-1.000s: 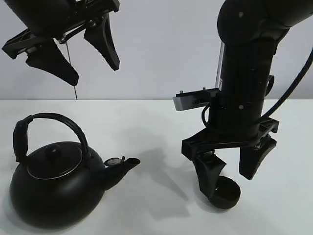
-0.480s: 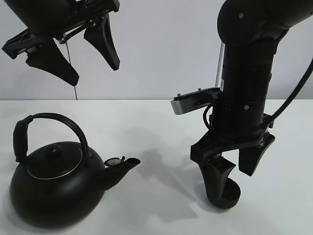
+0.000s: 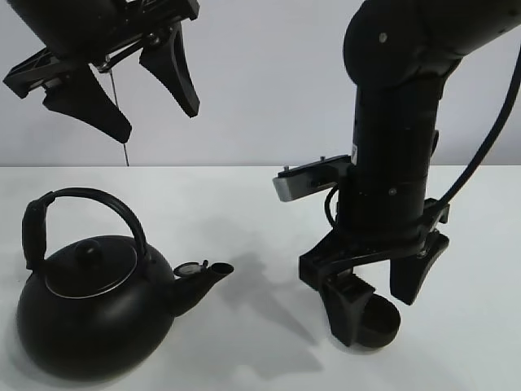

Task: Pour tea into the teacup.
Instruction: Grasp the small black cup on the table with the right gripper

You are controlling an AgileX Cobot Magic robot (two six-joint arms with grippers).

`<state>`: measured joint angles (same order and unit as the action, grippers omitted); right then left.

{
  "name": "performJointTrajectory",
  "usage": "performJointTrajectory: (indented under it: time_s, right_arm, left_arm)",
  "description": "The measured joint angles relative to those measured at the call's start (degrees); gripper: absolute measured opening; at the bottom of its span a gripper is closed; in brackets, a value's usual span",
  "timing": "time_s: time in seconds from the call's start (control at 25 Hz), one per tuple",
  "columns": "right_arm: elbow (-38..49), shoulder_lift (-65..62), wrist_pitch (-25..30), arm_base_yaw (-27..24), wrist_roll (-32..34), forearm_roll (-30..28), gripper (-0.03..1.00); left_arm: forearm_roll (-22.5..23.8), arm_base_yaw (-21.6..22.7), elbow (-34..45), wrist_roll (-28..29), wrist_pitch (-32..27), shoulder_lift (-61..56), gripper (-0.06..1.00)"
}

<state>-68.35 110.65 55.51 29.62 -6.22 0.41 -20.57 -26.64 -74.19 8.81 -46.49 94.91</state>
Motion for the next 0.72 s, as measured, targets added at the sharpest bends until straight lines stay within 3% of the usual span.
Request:
performJointTrajectory:
  time_s: [0.6,0.72]
  right_arm:
    - [0.00,4.21,-1.59,1.50,2.13,-1.36,0.57]
    - [0.00,4.21,-1.65,1.50,2.13,-1.24,0.50]
  left_arm:
    - [0.00,0.00,0.00,0.00,0.00,0.00,0.52]
    - [0.00,0.00,0.00,0.00,0.00,0.00,0.52]
